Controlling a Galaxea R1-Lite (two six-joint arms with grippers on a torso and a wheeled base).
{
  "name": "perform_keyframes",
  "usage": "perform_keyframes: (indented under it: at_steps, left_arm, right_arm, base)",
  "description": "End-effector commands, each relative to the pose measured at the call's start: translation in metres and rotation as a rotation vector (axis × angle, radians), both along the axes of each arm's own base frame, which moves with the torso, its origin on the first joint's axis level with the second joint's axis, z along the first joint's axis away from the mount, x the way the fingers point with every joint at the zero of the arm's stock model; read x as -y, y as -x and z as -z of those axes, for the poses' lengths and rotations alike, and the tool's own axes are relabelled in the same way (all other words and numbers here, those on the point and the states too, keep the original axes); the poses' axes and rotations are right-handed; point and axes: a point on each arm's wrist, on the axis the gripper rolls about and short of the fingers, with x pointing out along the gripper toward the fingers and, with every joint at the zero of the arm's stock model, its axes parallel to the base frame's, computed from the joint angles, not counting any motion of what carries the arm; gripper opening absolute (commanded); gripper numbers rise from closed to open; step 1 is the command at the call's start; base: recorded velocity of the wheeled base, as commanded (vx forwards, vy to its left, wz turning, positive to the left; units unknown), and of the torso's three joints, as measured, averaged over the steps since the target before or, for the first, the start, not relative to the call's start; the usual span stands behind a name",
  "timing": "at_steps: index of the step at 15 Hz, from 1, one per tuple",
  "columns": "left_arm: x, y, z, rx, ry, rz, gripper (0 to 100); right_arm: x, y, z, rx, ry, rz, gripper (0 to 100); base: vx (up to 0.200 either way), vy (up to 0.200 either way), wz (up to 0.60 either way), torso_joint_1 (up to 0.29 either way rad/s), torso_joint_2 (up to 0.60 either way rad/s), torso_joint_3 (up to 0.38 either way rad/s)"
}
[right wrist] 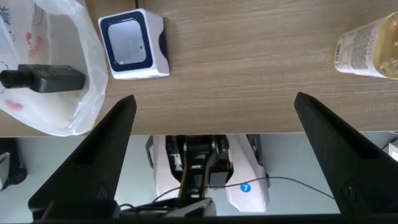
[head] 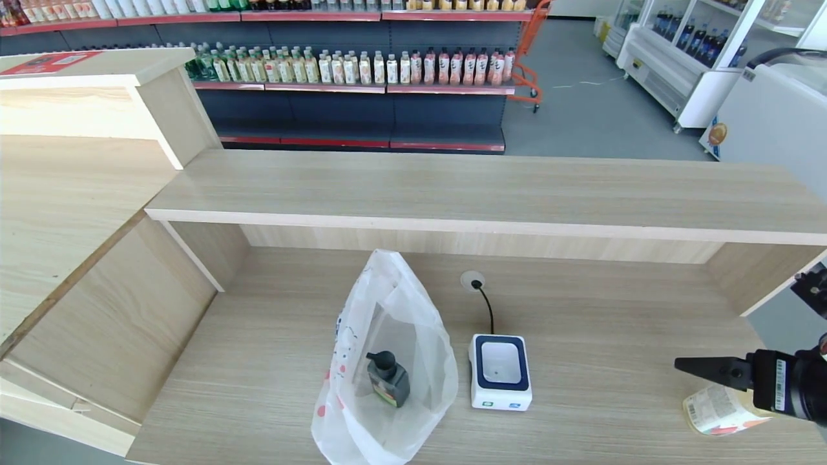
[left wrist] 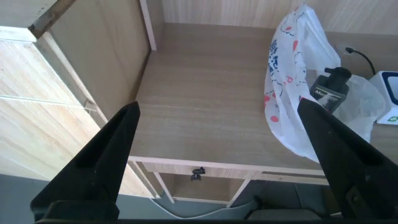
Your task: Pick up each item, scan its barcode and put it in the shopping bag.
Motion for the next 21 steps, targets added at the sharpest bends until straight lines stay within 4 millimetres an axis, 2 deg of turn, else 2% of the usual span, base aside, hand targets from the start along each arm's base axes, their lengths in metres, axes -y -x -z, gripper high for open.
perform_keyframes:
  at_steps: [1,10,13,16,21]
  left_arm:
    - [0.000,0.000,0.000,0.002,0.006,0.000,100]
    - [0.000,0.000,0.000,0.001,0.000,0.000,100]
    - [0.000,0.000,0.000,0.001,0.000,0.000,100]
    - [0.000,0.000,0.000,0.001,-0.005,0.000,100]
    - [0.000,0.000,0.000,0.001,-0.014,0.000,100]
  right_arm:
    - [0.000,0.001,0.000,0.002,-0.002,-0.005,100]
    - [0.000,0.008,0.003,-0.001,-0.026,-0.027,100]
    - [0.000,0.008,0.002,0.005,-0.026,-0.025,100]
    - [0.001,0.010,0.003,-0.005,-0.031,-0.003,100]
    - [0.011,0.012,0.011,-0.089,0.080,0.161,100]
  base:
    - [0.000,0.000,0.00,0.000,0.00,0.000]
    - [-0.200,0.000,0.00,0.002,0.00,0.003]
    - [0.000,0.000,0.00,0.000,0.00,0.000]
    - [0.000,-0.200,0.00,-0.004,-0.01,0.007]
    - [0.000,-0.200,0.00,0.007,0.00,0.002]
